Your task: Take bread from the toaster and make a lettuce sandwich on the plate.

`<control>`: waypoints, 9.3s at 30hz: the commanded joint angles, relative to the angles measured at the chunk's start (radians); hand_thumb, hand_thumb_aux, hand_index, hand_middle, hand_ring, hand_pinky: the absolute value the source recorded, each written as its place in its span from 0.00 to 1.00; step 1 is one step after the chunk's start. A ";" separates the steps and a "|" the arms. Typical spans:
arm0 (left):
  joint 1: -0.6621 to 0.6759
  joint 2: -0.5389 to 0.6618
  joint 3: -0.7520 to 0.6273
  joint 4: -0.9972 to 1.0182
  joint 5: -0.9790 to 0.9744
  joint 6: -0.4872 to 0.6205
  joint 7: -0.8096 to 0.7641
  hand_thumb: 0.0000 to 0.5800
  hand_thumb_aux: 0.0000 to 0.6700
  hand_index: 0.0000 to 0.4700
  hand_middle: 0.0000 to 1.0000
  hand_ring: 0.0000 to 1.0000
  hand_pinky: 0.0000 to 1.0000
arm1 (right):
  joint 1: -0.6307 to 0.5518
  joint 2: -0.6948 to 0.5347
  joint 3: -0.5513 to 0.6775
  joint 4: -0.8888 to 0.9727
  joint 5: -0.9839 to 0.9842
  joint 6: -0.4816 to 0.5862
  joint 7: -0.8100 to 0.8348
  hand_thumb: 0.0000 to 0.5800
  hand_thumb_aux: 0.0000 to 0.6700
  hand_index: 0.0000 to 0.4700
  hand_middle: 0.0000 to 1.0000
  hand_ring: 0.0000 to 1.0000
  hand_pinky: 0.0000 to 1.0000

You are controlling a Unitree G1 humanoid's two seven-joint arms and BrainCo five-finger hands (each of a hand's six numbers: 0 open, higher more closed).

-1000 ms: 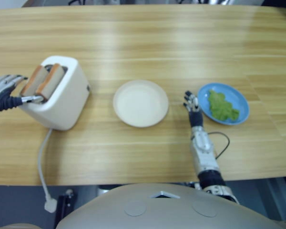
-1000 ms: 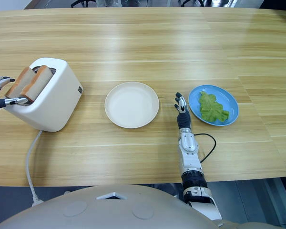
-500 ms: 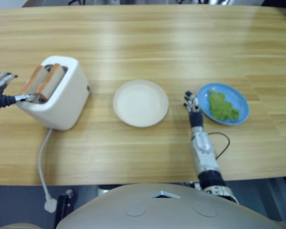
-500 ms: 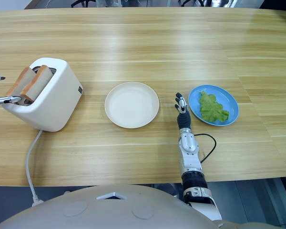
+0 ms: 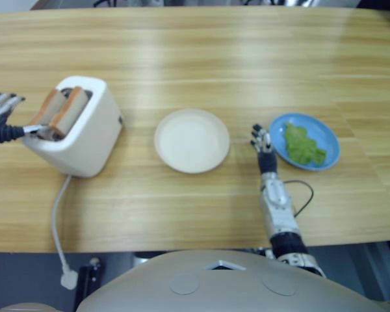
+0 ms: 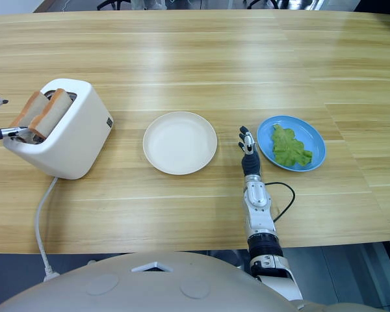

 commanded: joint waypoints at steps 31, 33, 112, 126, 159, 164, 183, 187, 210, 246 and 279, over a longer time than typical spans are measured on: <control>-0.014 -0.020 0.012 -0.089 -0.020 -0.041 0.183 1.00 1.00 0.98 1.00 1.00 1.00 | 0.017 0.001 -0.004 0.002 -0.001 0.023 -0.007 0.00 0.00 0.00 0.00 0.00 0.00; -0.020 -0.030 0.032 -0.103 -0.042 -0.049 0.191 1.00 1.00 0.98 1.00 1.00 1.00 | 0.017 0.001 -0.004 0.006 -0.002 0.022 -0.007 0.00 0.00 0.00 0.00 0.00 0.00; -0.215 -0.581 -0.565 -0.371 0.099 0.093 0.224 0.00 0.00 0.00 0.00 0.00 0.00 | 0.103 -0.014 0.025 -0.229 -0.018 0.075 0.017 0.00 0.00 0.00 0.00 0.00 0.00; -0.094 -0.867 -0.411 -0.080 -0.523 -0.049 0.163 0.00 0.00 0.00 0.00 0.00 0.00 | 0.072 -0.647 -0.212 -0.483 -0.498 0.212 -0.050 0.00 0.00 0.00 0.00 0.00 0.00; -0.082 -0.873 -0.453 -0.060 -0.469 -0.069 0.182 0.00 0.00 0.00 0.00 0.00 0.00 | -0.392 -0.805 0.543 0.585 -0.978 0.133 -0.374 0.00 0.00 0.00 0.00 0.00 0.00; -0.083 -0.871 -0.452 -0.057 -0.467 -0.070 0.181 0.00 0.00 0.00 0.00 0.00 0.00 | -0.389 -0.808 0.548 0.605 -0.953 0.128 -0.389 1.00 1.00 0.98 0.00 0.00 0.00; -0.090 -0.866 -0.451 -0.030 -0.458 -0.083 0.185 0.00 0.00 0.00 0.00 0.00 0.00 | -0.349 -0.872 0.490 0.427 -0.886 0.148 -0.444 1.00 1.00 0.98 1.00 1.00 1.00; -0.087 -0.867 -0.451 -0.024 -0.458 -0.088 0.188 0.00 0.00 0.00 0.00 0.00 0.00 | -0.278 -0.930 0.411 0.229 -0.846 0.180 -0.425 1.00 1.00 0.98 1.00 1.00 1.00; -0.112 -0.876 -0.415 0.012 -0.508 -0.113 0.202 0.00 0.00 0.00 0.00 0.00 0.00 | -0.380 -0.283 0.554 -0.162 -0.825 0.281 -0.116 1.00 1.00 0.98 1.00 1.00 1.00; -0.104 -0.877 -0.422 0.016 -0.491 -0.119 0.216 0.00 0.00 0.00 0.00 0.00 0.00 | -0.541 -0.246 0.676 0.096 -0.854 0.260 -0.114 0.57 0.34 0.33 0.00 0.00 0.00; -0.118 -0.866 -0.415 0.020 -0.499 -0.125 0.208 0.00 0.00 0.00 0.00 0.00 0.00 | -0.364 -0.482 0.557 -0.423 -0.856 0.472 0.353 0.00 0.00 0.00 0.00 0.00 0.00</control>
